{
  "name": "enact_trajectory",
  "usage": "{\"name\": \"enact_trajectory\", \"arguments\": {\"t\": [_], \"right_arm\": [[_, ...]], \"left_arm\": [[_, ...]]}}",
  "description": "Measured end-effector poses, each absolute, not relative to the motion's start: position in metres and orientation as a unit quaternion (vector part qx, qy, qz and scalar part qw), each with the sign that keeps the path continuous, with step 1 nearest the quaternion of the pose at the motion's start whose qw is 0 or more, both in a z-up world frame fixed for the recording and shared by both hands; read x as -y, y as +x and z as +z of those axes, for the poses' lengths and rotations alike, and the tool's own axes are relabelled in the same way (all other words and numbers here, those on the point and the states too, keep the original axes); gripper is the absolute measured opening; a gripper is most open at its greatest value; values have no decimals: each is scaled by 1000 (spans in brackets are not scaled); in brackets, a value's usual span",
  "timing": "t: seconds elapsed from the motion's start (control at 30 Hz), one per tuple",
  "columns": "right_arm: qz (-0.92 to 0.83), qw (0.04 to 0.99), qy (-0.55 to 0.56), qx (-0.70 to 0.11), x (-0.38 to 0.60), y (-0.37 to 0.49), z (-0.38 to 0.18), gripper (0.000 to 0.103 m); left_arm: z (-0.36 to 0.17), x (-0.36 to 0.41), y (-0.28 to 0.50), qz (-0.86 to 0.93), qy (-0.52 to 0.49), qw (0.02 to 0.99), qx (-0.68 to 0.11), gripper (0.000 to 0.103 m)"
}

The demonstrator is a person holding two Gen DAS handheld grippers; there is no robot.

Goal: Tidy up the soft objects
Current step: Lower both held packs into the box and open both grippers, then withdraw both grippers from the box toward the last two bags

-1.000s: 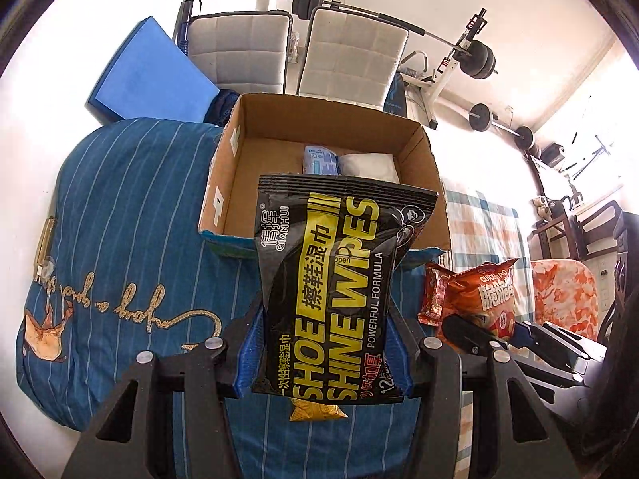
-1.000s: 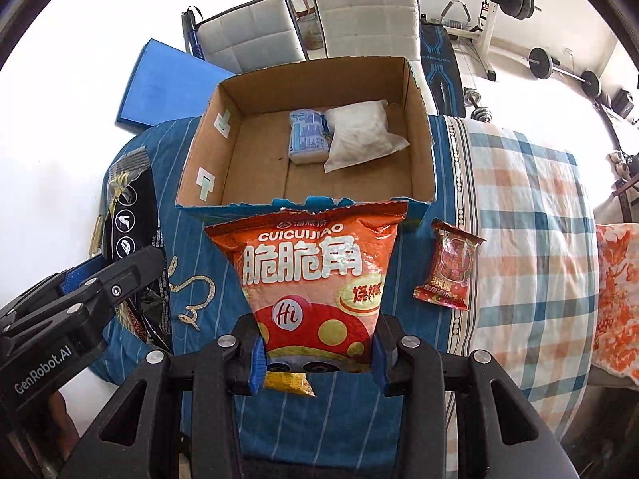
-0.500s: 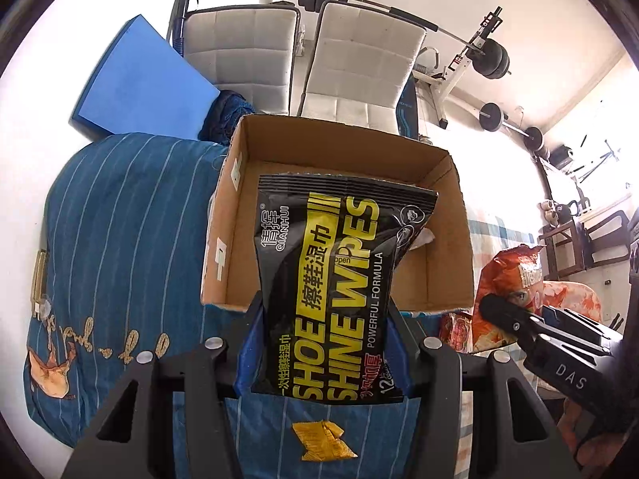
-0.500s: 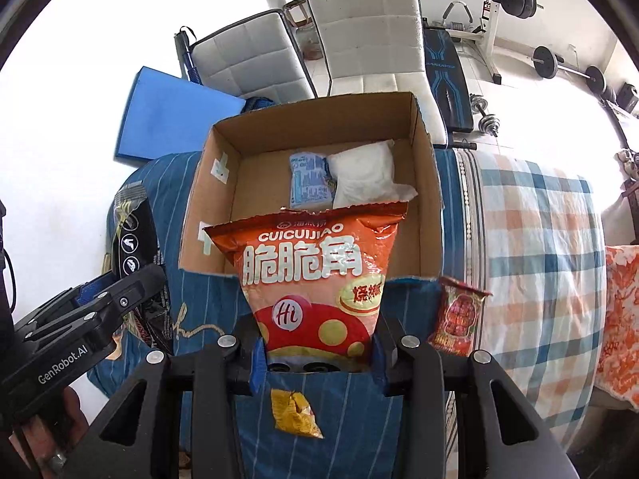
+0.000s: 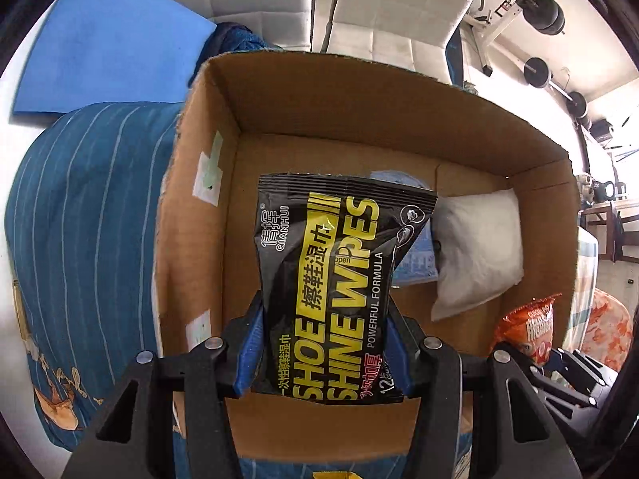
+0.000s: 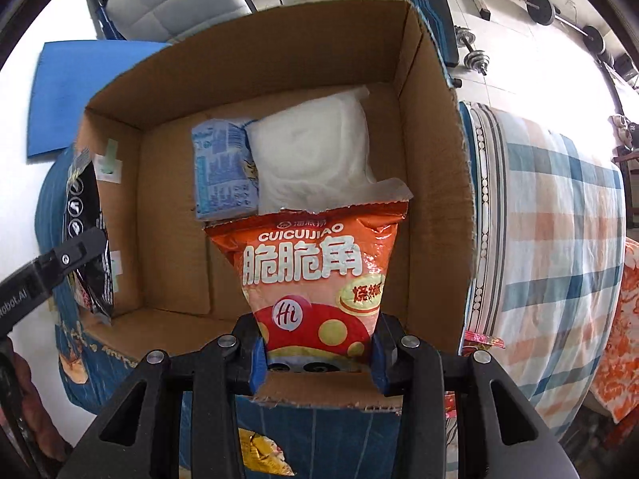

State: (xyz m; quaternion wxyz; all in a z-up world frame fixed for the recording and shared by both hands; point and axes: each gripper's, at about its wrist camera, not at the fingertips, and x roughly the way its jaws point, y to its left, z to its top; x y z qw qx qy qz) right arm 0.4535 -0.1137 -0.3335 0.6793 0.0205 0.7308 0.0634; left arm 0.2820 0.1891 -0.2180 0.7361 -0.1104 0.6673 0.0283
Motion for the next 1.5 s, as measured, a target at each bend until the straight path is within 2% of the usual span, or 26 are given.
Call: {"name": "enact_trajectory", "arguments": {"t": [0.23, 0.6, 0.87, 0.97, 1.13, 1.27, 1.5], "right_arm": [[38, 650, 5, -759, 111, 461, -375, 42], [26, 611, -3, -791, 105, 471, -413, 42], [19, 598, 0, -802, 102, 478, -427, 44], [28, 594, 2, -804, 102, 481, -429, 51], [37, 605, -17, -795, 94, 486, -420, 68], [37, 624, -39, -780, 84, 488, -400, 73], [46, 652, -38, -756, 79, 483, -360, 77]], "left_arm": [[-273, -180, 328, 51, -61, 704, -706, 50], [-307, -165, 350, 26, -55, 677, -734, 52], [-300, -172, 342, 20, -70, 669, -739, 53], [-296, -184, 339, 21, -89, 665, -742, 54], [-277, -193, 325, 24, -84, 672, -735, 54], [-251, -194, 307, 19, -87, 688, -721, 54], [-204, -203, 275, 3, -97, 717, -690, 54]]}}
